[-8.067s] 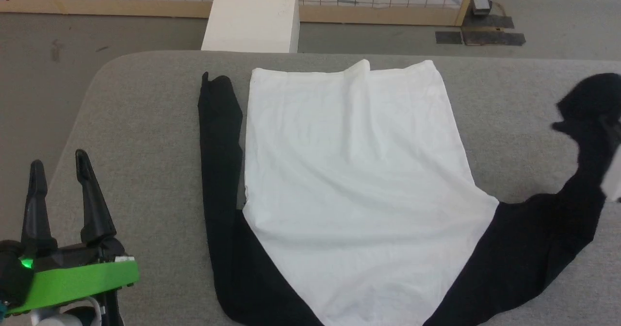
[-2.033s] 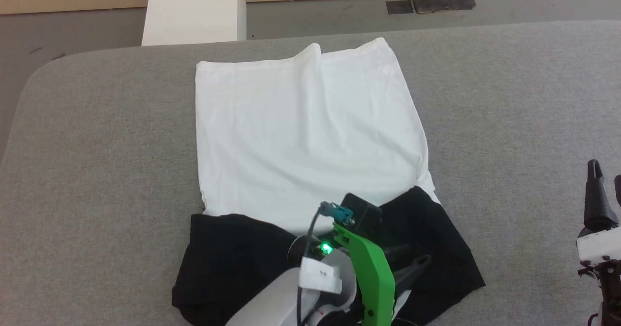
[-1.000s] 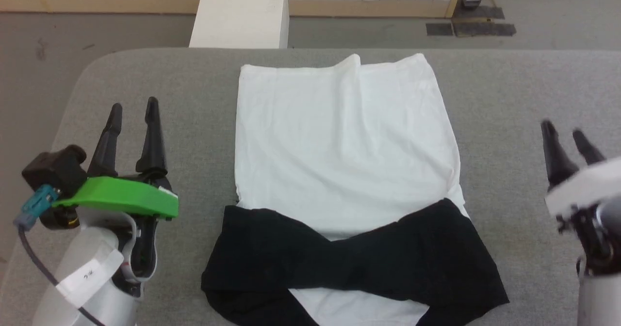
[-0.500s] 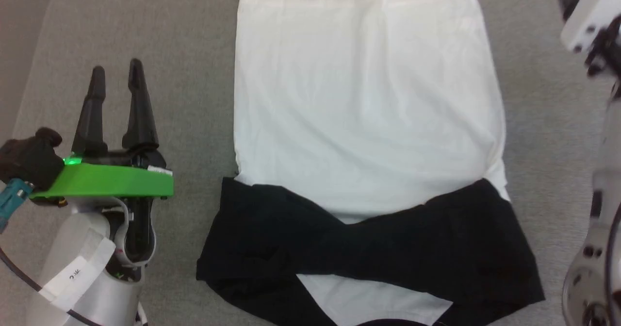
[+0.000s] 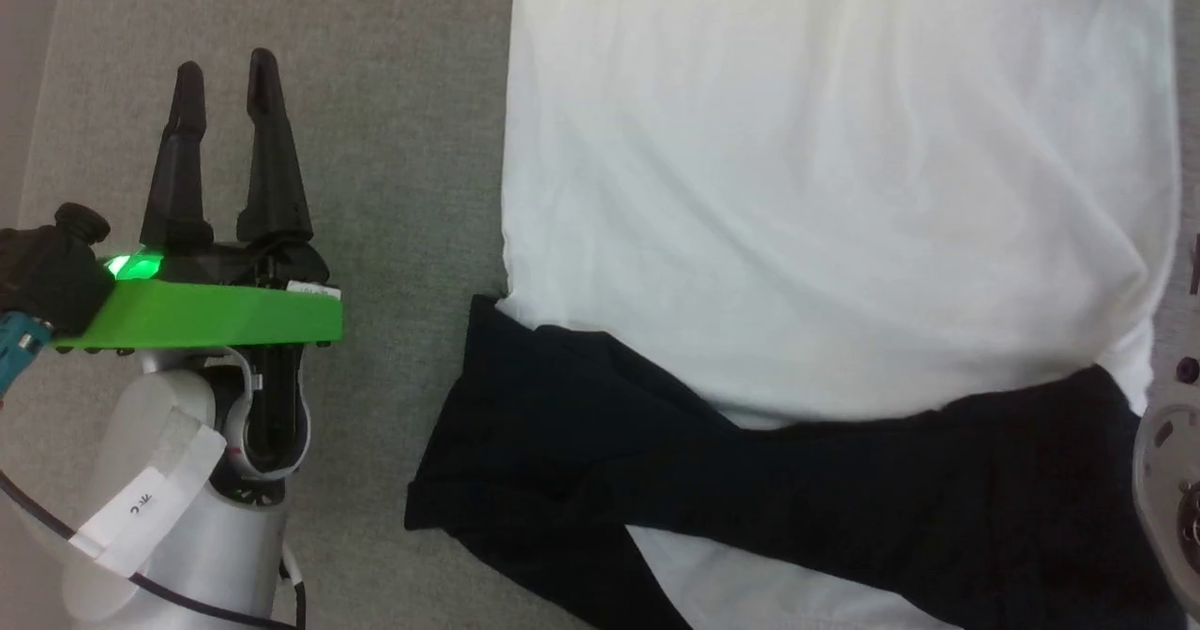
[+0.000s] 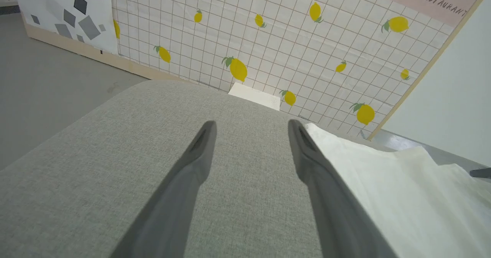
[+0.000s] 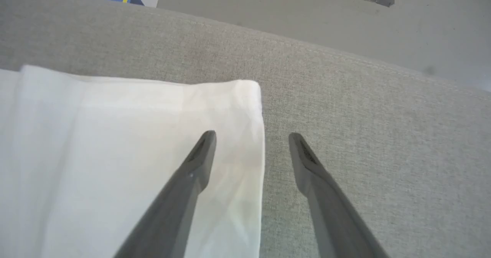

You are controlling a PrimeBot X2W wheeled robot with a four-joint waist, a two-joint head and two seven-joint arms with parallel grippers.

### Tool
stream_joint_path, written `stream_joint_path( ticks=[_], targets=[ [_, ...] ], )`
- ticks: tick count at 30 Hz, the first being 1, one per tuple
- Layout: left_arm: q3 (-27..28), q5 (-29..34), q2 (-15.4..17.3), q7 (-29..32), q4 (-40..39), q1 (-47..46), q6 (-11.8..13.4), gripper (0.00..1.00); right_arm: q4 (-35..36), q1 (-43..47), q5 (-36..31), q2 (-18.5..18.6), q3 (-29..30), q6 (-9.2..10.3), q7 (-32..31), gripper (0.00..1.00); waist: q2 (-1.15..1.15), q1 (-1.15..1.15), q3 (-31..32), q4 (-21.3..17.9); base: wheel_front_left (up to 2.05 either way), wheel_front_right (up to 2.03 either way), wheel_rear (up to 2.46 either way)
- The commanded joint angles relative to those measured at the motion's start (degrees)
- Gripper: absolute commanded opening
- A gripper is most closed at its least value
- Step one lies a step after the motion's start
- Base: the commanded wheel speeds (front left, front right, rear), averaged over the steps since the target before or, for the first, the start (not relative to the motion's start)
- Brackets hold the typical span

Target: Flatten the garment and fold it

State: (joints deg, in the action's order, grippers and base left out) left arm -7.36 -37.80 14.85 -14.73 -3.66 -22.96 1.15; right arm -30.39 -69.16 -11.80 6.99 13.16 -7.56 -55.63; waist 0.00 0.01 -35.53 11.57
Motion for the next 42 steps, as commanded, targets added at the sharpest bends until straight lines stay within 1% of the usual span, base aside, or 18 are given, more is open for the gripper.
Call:
stream_joint_path(
  ticks=[1,5,9,10,11,12,16,20,23,27,32,34,36,39,42],
  targets=[
    [0.41,0.34,-0.41,-0.26,0.03,-0.79,-0.44,1.00,-0.66,-0.76,-0.90,0.57,-0.90,0.08,-0.91,1.00,0.00,-0.01,-3.08,2.61,0.00,0.00,0.00],
    [0.57,0.74,-1.13,-0.26,0.53,-0.79,-1.12,1.00,-1.42,-0.65,-1.52,2.05,-2.54,0.08,-2.66,1.00,0.00,-0.01,-3.69,2.63,0.00,0.00,0.00],
    [0.74,0.99,-1.41,-0.27,0.99,-0.96,-1.70,1.00,-1.77,-0.34,-0.22,3.12,-3.53,0.08,-3.72,1.00,0.00,-0.01,-4.22,2.35,0.00,0.00,0.00],
    [0.71,0.99,-1.32,-0.26,1.17,-1.04,-1.86,1.00,-1.88,-0.31,0.09,3.26,-3.28,0.08,-4.27,0.58,0.00,-0.01,-4.28,2.20,0.00,0.00,0.00],
    [0.58,1.06,-1.07,-0.15,1.35,-1.30,-2.07,1.00,-1.80,-0.35,0.47,3.37,-3.41,0.08,-4.54,0.24,0.00,-0.01,-4.38,1.98,0.00,0.00,0.00],
    [0.49,1.09,-0.85,0.03,1.45,-1.63,-2.25,1.00,-1.69,-0.44,0.78,3.50,-3.53,0.08,-4.61,0.00,0.00,-0.01,-4.44,1.78,0.00,0.00,0.00],
    [-0.56,0.98,0.60,2.70,1.86,-5.15,-3.49,1.00,-1.29,-0.81,2.28,3.95,-3.67,0.08,-4.24,0.00,0.00,-0.01,-3.98,0.65,0.00,0.00,0.00],
    [-1.76,0.58,3.04,7.79,2.99,-12.48,-4.90,1.00,-1.07,-1.76,4.32,3.86,-4.89,0.08,-2.60,0.00,0.00,-0.01,-3.33,-0.97,0.00,0.00,0.00],
    [-3.14,0.15,5.03,14.06,6.14,-20.17,-5.56,1.00,-1.16,-2.85,6.53,3.60,-7.10,0.08,-1.44,0.00,0.00,-0.01,-3.17,-2.79,0.00,0.00,0.00],
    [-6.06,-0.47,6.22,23.16,11.74,-30.00,-6.18,1.00,-1.11,-4.69,10.65,2.77,-9.48,0.08,0.42,0.00,0.00,-0.01,-3.57,-5.06,0.00,0.00,0.00],
    [-10.96,-0.78,6.99,36.70,21.89,-41.04,-6.85,1.00,-1.45,-6.15,14.75,2.56,-12.98,0.08,1.66,0.00,0.00,-0.01,-4.21,-7.76,0.00,0.00,0.00],
    [-13.50,0.39,7.20,41.67,25.47,-44.06,-6.90,1.00,-1.53,-6.27,15.92,2.83,-13.95,0.08,2.11,0.00,0.00,-0.01,-4.46,-8.53,0.00,0.00,0.00],
    [-15.10,1.10,6.97,45.19,28.43,-46.45,-6.61,1.00,-1.70,-6.05,16.98,3.03,-15.08,0.08,2.39,0.00,0.00,-0.01,-4.60,-9.26,0.00,0.00,0.00],
    [-16.57,1.99,6.90,49.64,32.25,-49.15,-5.50,1.00,-1.60,-5.77,18.50,3.27,-16.44,0.08,2.61,0.00,0.00,-0.01,-5.04,-10.32,0.00,0.00,0.00],
    [-17.46,2.75,7.09,53.31,35.15,-50.81,-3.81,1.00,-1.20,-5.46,19.94,3.66,-17.65,0.08,2.59,0.00,0.00,-0.01,-5.49,-11.22,0.00,0.00,0.00]
  ],
)
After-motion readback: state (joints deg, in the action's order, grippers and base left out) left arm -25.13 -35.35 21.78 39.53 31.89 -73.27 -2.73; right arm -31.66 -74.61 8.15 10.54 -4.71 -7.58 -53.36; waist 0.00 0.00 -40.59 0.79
